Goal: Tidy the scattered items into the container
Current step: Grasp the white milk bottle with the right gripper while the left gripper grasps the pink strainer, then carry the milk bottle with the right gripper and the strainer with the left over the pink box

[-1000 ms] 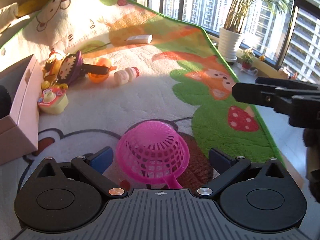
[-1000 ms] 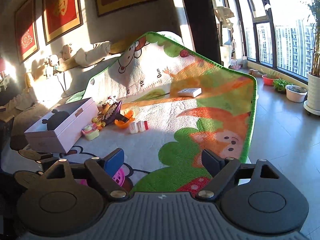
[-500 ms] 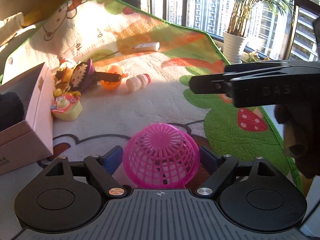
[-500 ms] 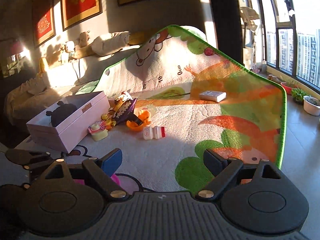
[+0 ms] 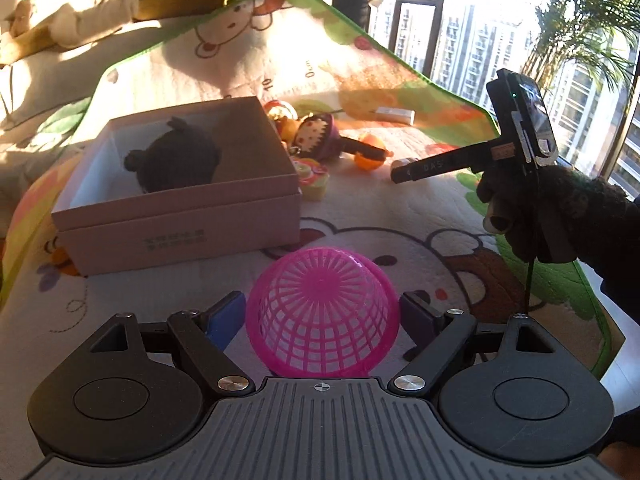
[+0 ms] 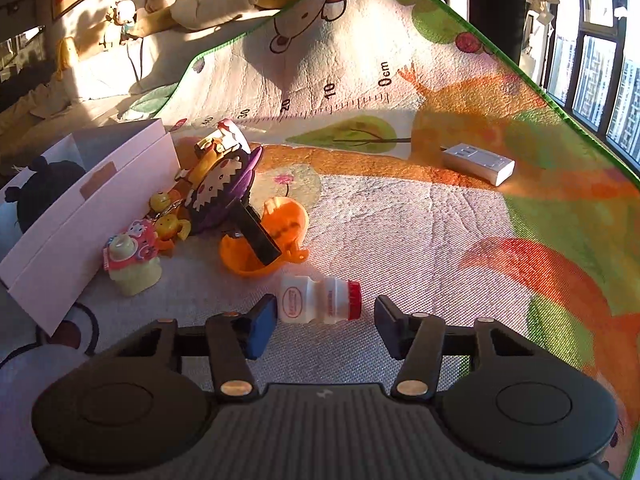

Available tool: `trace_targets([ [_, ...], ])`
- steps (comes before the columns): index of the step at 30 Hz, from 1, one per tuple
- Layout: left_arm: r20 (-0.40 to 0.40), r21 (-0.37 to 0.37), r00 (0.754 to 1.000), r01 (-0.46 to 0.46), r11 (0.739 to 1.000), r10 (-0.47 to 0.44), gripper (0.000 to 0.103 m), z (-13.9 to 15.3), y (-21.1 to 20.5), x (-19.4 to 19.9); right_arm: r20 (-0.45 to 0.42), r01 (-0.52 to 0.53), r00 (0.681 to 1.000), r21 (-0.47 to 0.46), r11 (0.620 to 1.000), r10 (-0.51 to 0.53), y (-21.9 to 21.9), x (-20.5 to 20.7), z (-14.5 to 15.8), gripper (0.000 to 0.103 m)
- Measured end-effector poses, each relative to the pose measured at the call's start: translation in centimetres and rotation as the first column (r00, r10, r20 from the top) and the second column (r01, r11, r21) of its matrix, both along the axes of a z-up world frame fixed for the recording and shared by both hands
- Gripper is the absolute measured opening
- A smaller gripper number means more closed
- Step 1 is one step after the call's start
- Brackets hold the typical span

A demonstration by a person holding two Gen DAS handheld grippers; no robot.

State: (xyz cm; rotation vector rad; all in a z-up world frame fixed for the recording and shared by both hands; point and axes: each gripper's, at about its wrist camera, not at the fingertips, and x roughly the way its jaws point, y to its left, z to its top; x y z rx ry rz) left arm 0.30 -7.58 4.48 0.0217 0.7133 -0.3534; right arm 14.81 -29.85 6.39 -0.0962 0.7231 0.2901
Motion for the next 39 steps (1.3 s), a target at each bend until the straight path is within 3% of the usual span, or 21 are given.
trace_targets([
  [4, 0.011, -0.018, 1.0, -0.002, 1.0, 0.002, 0.088, 0.0, 1.5, -0.3, 0.008, -0.002, 1.0, -0.005, 1.0, 0.002, 0.6, -1.2, 1.2, 0.043],
  [9, 0.037, -0.017, 0.999, 0.006, 1.0, -0.005, 0.088, 0.0, 2.9, -0.7, -0.008, -0.119, 0.993, -0.013, 0.993, 0.119, 2.7, -6.4, 3.9, 0.043],
  [16, 0.072, 0.031, 0.996, 0.055, 0.998, -0.057, 0.088, 0.6, 3.7, -2.1, -0.016, -0.32, 0.947, -0.035, 0.947, 0.32, 7.1, -14.9, 6.7, 0.043],
  [26, 0.181, 0.12, 0.976, 0.096, 0.988, -0.117, 0.088, 4.2, 4.8, -4.3, 0.014, -0.466, 0.884, -0.061, 0.883, 0.468, 12.1, -20.5, 8.9, 0.043],
  [31, 0.275, 0.121, 0.957, 0.063, 0.991, -0.095, 0.088, 8.2, 6.5, -0.6, 0.145, -0.462, 0.869, -0.111, 0.88, 0.474, 14.1, -19.9, 11.6, 0.043],
  [35, 0.318, 0.072, 0.945, 0.05, 0.996, -0.07, 0.088, 11.9, 7.9, 4.8, 0.267, -0.428, 0.854, -0.126, 0.895, 0.447, 15.5, -16.8, 13.9, 0.043],
  [39, 0.355, 0.091, 0.932, 0.042, 0.995, -0.071, 0.088, 14.1, 8.1, 9.9, 0.333, -0.389, 0.85, -0.123, 0.913, 0.407, 17.4, -12.7, 14.6, 0.043],
])
